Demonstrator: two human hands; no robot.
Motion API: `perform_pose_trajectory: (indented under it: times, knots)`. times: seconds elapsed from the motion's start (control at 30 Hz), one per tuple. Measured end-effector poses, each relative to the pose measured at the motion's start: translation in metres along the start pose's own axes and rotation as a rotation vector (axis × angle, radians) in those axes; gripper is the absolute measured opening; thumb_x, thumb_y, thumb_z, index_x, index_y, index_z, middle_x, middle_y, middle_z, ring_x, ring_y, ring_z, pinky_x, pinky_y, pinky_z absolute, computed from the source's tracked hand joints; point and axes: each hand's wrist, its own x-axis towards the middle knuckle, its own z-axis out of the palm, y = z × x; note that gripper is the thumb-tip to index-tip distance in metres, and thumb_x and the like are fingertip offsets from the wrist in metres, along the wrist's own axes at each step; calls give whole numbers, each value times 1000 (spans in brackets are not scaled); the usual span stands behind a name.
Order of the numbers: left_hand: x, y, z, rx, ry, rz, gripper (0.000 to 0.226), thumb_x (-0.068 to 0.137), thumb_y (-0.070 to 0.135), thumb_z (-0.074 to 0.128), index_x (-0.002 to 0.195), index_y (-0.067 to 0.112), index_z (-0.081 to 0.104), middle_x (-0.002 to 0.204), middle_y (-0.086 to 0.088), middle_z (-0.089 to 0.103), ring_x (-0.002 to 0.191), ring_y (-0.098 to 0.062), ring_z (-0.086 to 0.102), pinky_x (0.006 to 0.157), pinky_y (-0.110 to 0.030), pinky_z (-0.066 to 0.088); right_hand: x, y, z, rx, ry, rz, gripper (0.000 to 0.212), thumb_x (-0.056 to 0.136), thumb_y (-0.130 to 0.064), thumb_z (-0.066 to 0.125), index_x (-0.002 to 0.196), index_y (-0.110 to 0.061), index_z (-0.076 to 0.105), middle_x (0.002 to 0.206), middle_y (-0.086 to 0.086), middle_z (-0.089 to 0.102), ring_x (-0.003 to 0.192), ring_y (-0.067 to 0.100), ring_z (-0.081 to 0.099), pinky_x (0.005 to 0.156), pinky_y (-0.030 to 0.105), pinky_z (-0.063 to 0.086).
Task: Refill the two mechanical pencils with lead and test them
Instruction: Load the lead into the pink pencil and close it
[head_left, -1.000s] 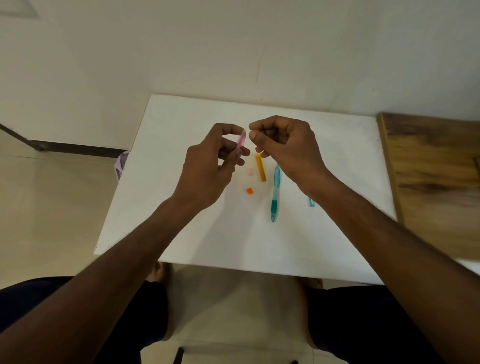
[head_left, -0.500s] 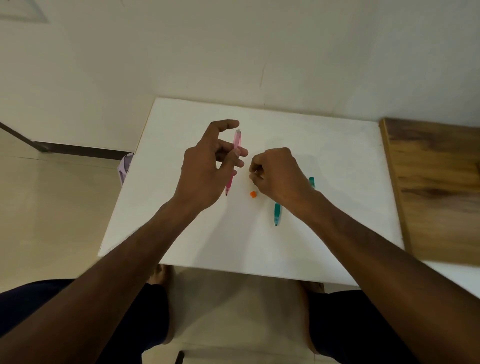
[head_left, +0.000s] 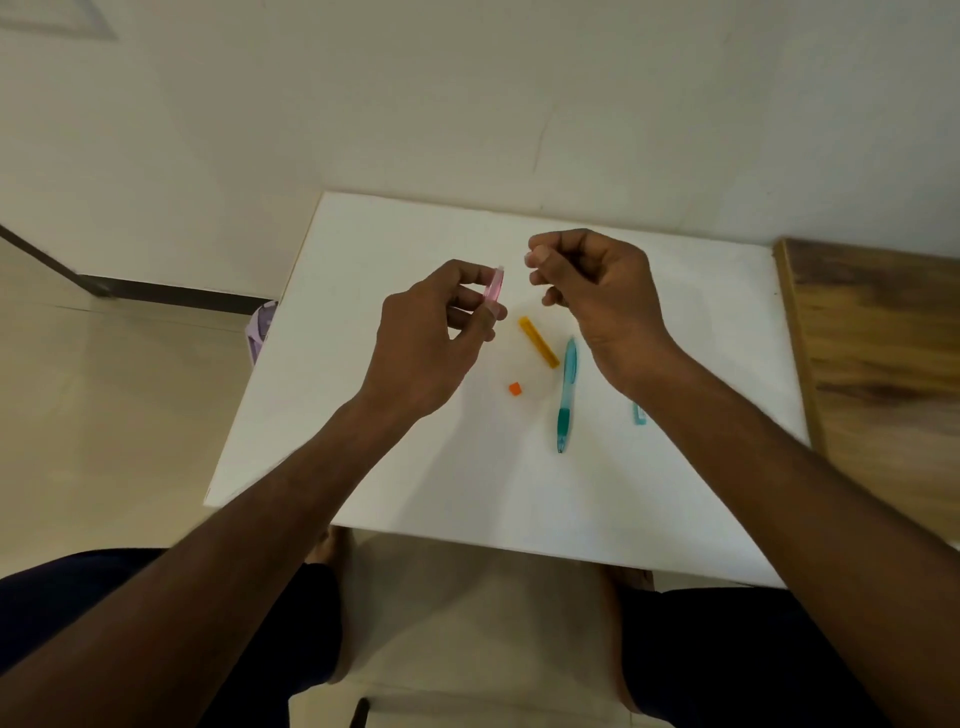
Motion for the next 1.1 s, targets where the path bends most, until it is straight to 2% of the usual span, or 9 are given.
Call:
perform_pose_trajectory:
  times: [0.13, 0.27, 0.33, 0.57, 0.73, 0.93, 1.03, 1.1]
  knots:
    - [0, 0, 4, 44, -24, 34, 23, 104, 31, 68, 126, 26, 69, 96, 16, 80, 81, 1, 76, 82, -30, 64, -3, 2, -1, -27, -35, -16, 15, 101, -20, 71, 113, -13, 77, 100, -2, 81, 93, 16, 77, 85, 33, 64]
    - [-1, 2, 4, 100, -30, 61, 24, 103, 31, 68, 126, 24, 70, 99, 13, 81, 81, -1, 76, 80, -6, 53, -4, 2, 1, -90, -60, -14, 14, 99, -22, 73, 111, -17, 79, 101, -5, 81, 91, 14, 77, 88, 37, 65]
    - [-1, 3, 3, 112, -34, 59, 24, 103, 30, 68, 126, 24, 70, 99, 12, 81, 81, 0, 75, 78, -1, 48, -4, 2, 1, -95, -68, -15, 11, 99, -21, 73, 108, -21, 79, 99, -7, 81, 89, 13, 77, 86, 36, 65]
    - [-2, 2, 2, 103, -28, 71, 22, 103, 27, 68, 125, 25, 71, 95, 15, 80, 83, 6, 73, 73, 0, 45, -5, 2, 2, -84, -89, -26, 15, 101, -19, 71, 114, -16, 78, 100, -2, 81, 91, 17, 78, 89, 39, 65]
    - [-2, 2, 0, 102, -24, 71, 22, 103, 27, 68, 125, 25, 72, 95, 15, 80, 83, 4, 74, 74, 0, 45, -5, 2, 1, -95, -111, -23, 16, 100, -18, 72, 115, -15, 78, 101, 0, 81, 93, 19, 78, 93, 41, 64]
    - [-4, 6, 0, 168, -46, 102, 26, 104, 25, 68, 128, 20, 73, 101, 7, 81, 86, -9, 76, 83, -16, 56, -5, 2, -1, -174, -123, -47, 17, 98, -21, 75, 113, -17, 80, 102, -3, 81, 91, 16, 79, 91, 39, 64]
    - [-4, 6, -2, 175, -55, 102, 26, 104, 25, 68, 128, 18, 75, 101, 6, 82, 87, -10, 76, 87, -25, 60, -1, 0, -8, -221, -177, -36, 16, 97, -22, 77, 111, -19, 81, 98, -6, 82, 90, 15, 79, 91, 39, 64]
    - [-4, 5, -2, 176, -69, 112, 25, 103, 23, 68, 127, 20, 76, 101, 7, 81, 86, -9, 76, 85, -26, 61, 1, 1, -13, -216, -217, -12, 15, 96, -22, 78, 110, -19, 82, 95, -5, 82, 89, 16, 79, 91, 40, 64]
